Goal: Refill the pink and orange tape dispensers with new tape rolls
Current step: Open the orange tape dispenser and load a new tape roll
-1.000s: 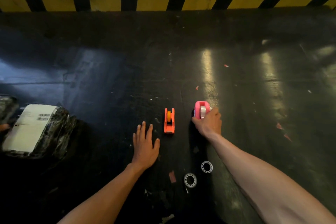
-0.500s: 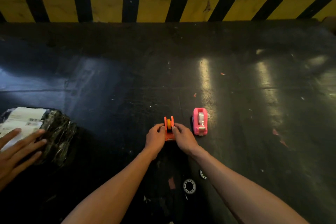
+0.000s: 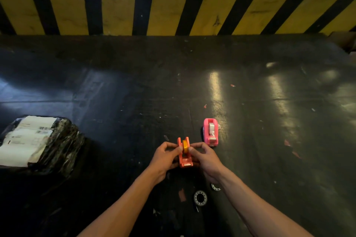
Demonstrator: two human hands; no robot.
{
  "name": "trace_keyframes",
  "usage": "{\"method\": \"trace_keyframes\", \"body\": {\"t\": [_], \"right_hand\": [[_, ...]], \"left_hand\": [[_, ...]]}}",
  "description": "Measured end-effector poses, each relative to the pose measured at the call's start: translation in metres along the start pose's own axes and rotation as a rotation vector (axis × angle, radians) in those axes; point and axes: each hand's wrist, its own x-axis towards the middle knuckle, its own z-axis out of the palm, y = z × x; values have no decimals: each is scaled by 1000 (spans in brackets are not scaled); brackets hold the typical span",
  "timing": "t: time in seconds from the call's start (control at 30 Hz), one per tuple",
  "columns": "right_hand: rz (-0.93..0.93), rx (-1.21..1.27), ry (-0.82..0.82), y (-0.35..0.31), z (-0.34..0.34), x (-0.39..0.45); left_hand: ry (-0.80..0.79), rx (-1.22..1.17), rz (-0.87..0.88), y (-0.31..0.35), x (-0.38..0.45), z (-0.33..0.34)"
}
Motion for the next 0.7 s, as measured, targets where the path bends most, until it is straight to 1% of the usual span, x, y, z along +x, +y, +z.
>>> {"method": "trace_keyframes", "body": {"t": [0.13,0.2,0.3,0.4,0.47,0.57,0.6,0.63,0.7], "right_hand": [[23,44,-36,-5,2,-11],[35,59,-26,-4,4,-13],[60,79,-18,-2,6,-13],[82,76,-14,-2,8,-13],[91,70,5,-1,9,-12],[88,56,76,1,5,-12],[89,56,90,1,3,-13],[93,60,93,1,0,-14],[108,66,85,1,-5,-16]], "left_hand": [[0,-4,25,-1,-10,0],[27,-37,34,-2,-15,2],[69,-61,1,-3,-19,5],[107,-42,-10,-4,-20,6],[127,-48,-26,-6,-18,6],[128,-136,-77,-9,-14,-2],[141,-96,-66,-11,-13,-6],[167,16,-20,-14,-11,-10],[224,345,128,-20,-9,-16]]}}
